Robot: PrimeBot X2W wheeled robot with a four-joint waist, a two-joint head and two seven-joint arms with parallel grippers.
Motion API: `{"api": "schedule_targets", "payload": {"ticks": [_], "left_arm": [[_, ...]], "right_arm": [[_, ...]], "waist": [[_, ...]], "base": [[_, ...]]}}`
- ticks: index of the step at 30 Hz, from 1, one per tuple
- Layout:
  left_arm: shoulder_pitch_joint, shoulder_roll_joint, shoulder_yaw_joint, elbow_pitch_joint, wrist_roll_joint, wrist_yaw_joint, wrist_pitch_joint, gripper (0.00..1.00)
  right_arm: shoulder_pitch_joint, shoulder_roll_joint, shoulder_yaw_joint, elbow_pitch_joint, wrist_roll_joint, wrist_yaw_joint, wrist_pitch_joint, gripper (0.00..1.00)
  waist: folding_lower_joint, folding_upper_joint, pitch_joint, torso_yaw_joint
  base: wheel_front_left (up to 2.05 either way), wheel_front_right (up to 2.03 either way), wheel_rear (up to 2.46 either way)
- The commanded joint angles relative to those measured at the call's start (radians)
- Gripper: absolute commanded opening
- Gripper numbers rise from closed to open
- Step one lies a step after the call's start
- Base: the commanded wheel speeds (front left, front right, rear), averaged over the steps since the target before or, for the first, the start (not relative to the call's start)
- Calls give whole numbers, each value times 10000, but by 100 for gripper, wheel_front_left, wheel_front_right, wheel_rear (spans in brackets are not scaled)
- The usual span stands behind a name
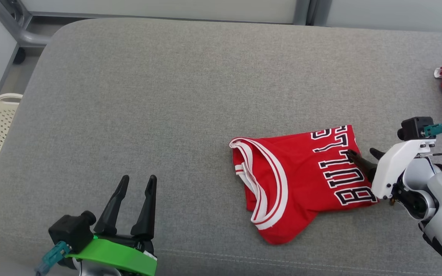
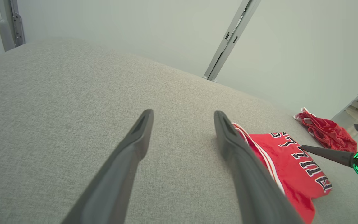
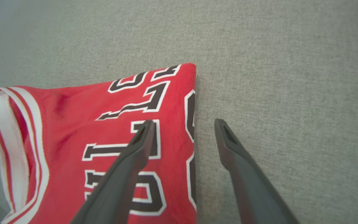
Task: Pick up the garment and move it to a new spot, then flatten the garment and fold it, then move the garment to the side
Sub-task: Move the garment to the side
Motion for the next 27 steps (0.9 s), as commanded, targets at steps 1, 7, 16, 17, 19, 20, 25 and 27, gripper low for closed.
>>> {"api": "schedule_targets", "payload": {"ticks": [1,7,16,17,19,20,25,27], "left_arm": [[-196,-18,7,23,42,-15,-43,100],[-263,-105,-18,133,58,-52,-109,100],[-366,-193,23,242,75,-92,-193,100],[-367,-197,30,243,79,-89,-205,100],[-343,-192,46,246,86,-75,-207,100],[-329,-185,56,245,90,-73,-215,100],[-251,-164,53,237,82,-76,-221,100],[-230,-164,51,242,70,-74,-226,100]], "right_arm": [[-117,-80,41,127,114,-3,151,100],[-324,-245,314,448,920,-2,1117,100],[-446,-315,816,435,1385,-2,1241,0],[-505,-363,852,415,1347,-2,1128,0],[-596,-405,934,346,1388,-2,953,0],[-676,-434,954,322,1400,-2,858,0],[-1029,-606,1056,173,1358,-3,523,0],[-1182,-681,1119,81,1343,-3,482,0]], "waist": [[0,0,186,193],[0,0,330,415],[0,0,364,464],[0,0,354,436],[0,0,320,353],[0,0,302,299],[0,0,198,-62],[0,0,150,-241]], "base": [[0,0,0],[0,0,0],[0,0,0],[0,0,0],[0,0,0],[0,0,0],[0,0,0],[0,0,0]]}}
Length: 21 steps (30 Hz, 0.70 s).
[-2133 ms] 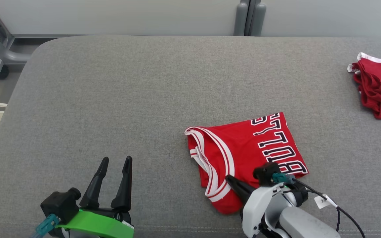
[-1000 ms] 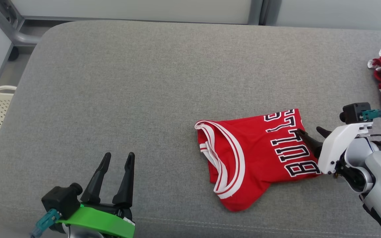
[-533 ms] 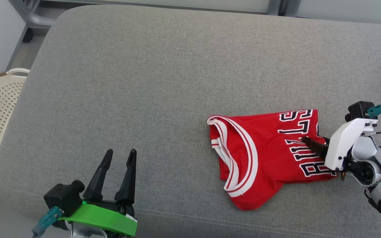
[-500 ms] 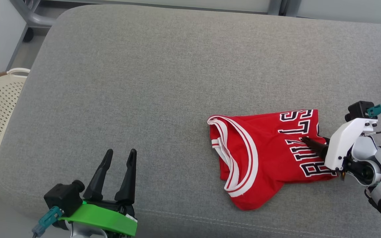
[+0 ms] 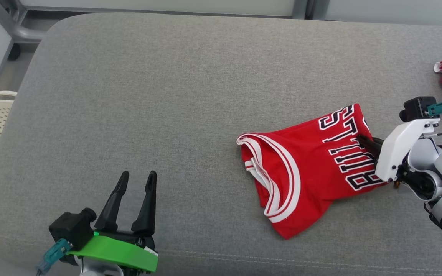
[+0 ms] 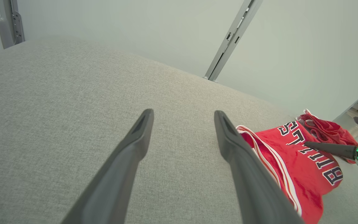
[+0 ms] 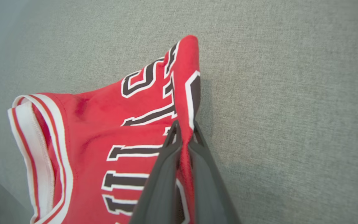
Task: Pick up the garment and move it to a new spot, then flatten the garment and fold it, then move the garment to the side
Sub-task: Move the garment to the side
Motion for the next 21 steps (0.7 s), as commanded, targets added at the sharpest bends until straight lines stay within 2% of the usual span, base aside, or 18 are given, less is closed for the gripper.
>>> {"api": "schedule_targets", "payload": {"ticks": [1,14,21], "left_arm": [[-17,11,12,0,14,-7,-22,100],[-77,-57,-144,5,51,-54,15,100],[-243,-39,-238,-22,118,-62,54,100]], "right_arm": [[-184,-138,11,-40,-32,-5,-63,0],[-953,-714,-244,-33,-417,-5,96,0],[-1082,-709,-489,-187,-685,-5,185,0]], "waist": [[0,0,-103,-296],[0,0,-343,-1557],[0,0,-417,-2468]], "base": [[0,0,0],[0,0,0],[0,0,0]]}}
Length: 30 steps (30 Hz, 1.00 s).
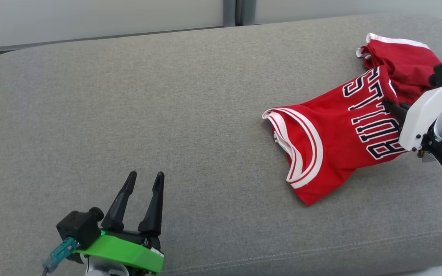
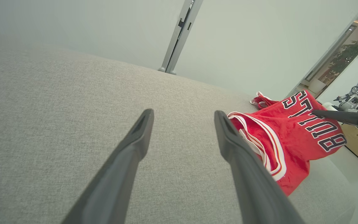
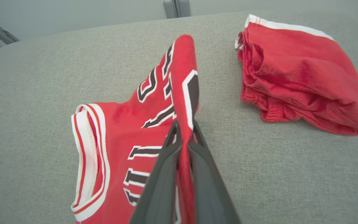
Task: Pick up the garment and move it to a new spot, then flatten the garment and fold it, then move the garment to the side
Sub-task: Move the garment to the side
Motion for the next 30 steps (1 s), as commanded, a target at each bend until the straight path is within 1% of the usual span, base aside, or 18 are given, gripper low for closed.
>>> {"api": "schedule_targets", "payload": {"ticks": [1,4,9,14,19,21,22,28,30], "left_arm": [[-239,28,-9,-32,49,-14,27,100],[-290,63,-25,-63,90,-8,57,100],[-374,146,-28,-92,101,33,112,100],[-478,177,-67,-138,132,39,148,100],[-662,180,-138,-184,189,-3,200,100],[-732,154,-161,-172,202,-17,196,100],[-840,148,-172,-174,221,-31,210,100],[-1098,267,-211,-239,283,-76,297,100],[-1125,290,-205,-257,294,-67,310,100]], "right_arm": [[-97,7,-74,-41,-107,-5,2,0],[-87,101,-180,-69,-233,-5,-6,0],[-316,614,-360,120,-445,-4,-88,0],[-844,1192,-435,552,-741,-4,-72,0],[-1581,1610,-537,1082,-1201,-5,-82,0],[-1950,1849,-585,1240,-1415,-4,-130,0],[-2360,2087,-643,1387,-1568,-4,-93,0],[-3703,2603,-1083,2140,-2019,-4,-41,0],[-3926,2677,-1183,2288,-2095,-4,-17,0]], "waist": [[0,-1,-73,-603],[0,-1,-38,-921],[0,-1,103,-1377],[0,-1,302,-1520],[0,-1,438,-1568],[0,-1,490,-1603],[0,-1,572,-1657],[0,-1,948,-1698],[0,-1,1029,-1703]], "base": [[0,0,0],[0,0,0],[0,0,0],[0,0,0],[0,0,0],[0,0,0],[0,0,0],[0,0,0],[0,0,0]]}}
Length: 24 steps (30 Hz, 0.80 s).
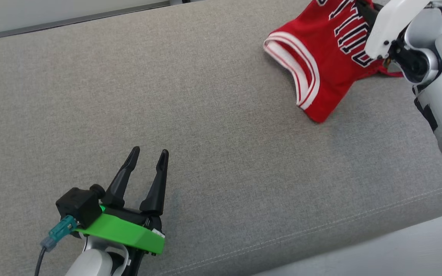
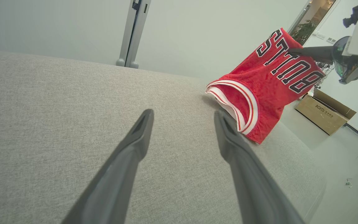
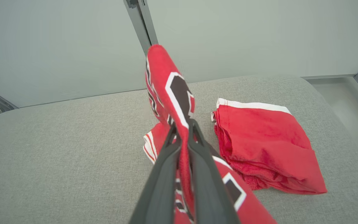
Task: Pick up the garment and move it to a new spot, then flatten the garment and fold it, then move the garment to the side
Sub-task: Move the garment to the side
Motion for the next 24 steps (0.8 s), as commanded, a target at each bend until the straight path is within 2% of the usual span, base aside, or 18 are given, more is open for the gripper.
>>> {"api": "schedule_targets", "payload": {"ticks": [1,10,19,24], "left_arm": [[-172,85,27,-16,90,-7,19,100],[-483,246,-49,-130,183,-31,210,100],[-800,501,-51,-413,328,77,510,100],[-870,708,-12,-684,376,162,673,100]], "right_arm": [[-247,69,-72,98,-147,-2,34,0],[-1470,205,-548,958,-672,-2,144,0],[-2025,-686,-721,1255,-982,-2,409,0],[-2265,-1413,-954,1622,-1346,-4,275,0]], "waist": [[0,-1,215,-13],[0,-1,773,94],[0,-1,1433,428],[0,-1,1802,575]], "base": [[0,0,0],[0,0,0],[0,0,0],[0,0,0]]}}
